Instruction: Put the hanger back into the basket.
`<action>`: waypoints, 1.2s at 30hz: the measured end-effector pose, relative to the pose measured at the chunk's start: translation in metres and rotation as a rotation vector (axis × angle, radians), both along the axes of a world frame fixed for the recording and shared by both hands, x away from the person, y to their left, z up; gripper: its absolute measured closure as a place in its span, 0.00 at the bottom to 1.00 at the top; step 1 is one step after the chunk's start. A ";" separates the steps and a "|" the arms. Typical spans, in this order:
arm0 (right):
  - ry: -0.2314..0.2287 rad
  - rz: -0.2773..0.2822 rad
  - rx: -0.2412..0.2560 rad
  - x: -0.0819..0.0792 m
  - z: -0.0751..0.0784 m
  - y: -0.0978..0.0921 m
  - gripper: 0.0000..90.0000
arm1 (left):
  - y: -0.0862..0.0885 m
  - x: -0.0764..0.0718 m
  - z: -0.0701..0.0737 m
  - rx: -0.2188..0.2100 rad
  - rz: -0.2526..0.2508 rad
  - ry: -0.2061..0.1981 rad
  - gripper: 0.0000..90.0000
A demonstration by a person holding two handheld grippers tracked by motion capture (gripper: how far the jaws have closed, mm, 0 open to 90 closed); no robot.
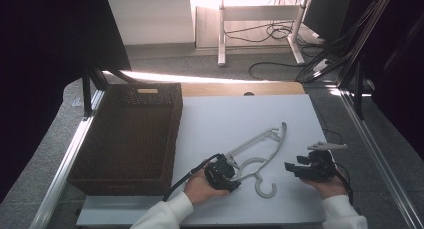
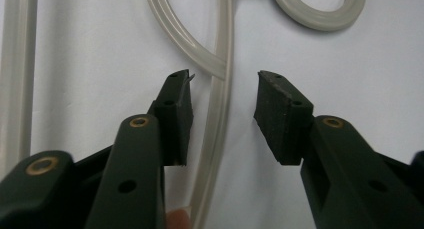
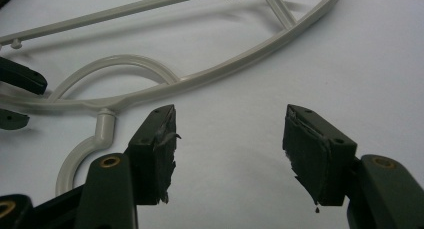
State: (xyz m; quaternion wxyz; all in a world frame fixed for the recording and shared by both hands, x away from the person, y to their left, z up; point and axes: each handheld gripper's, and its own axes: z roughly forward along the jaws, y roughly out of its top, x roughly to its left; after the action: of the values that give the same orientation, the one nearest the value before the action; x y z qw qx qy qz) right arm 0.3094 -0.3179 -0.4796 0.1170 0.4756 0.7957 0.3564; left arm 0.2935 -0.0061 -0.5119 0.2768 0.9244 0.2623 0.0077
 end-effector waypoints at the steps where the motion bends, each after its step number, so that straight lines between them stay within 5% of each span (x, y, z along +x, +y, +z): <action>1: 0.000 0.000 0.000 0.000 0.000 0.000 0.43 | 0.000 0.000 0.000 0.000 0.000 0.000 0.66; 14: -0.005 -0.002 -0.003 0.000 0.001 -0.001 0.43 | -0.008 0.001 -0.002 0.055 -0.004 -0.050 0.80; 24: -0.008 -0.007 0.001 0.000 0.002 -0.002 0.43 | -0.013 0.002 0.001 0.092 -0.033 -0.046 0.88; 36: -0.022 -0.036 0.009 0.001 0.004 -0.011 0.43 | -0.011 0.006 0.003 0.052 -0.021 -0.021 0.91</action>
State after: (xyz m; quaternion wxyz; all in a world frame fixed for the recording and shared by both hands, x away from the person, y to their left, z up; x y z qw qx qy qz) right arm 0.3101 -0.3291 -0.4755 0.1298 0.4863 0.7842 0.3630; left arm 0.2993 -0.0166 -0.5093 0.2552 0.9340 0.2492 0.0213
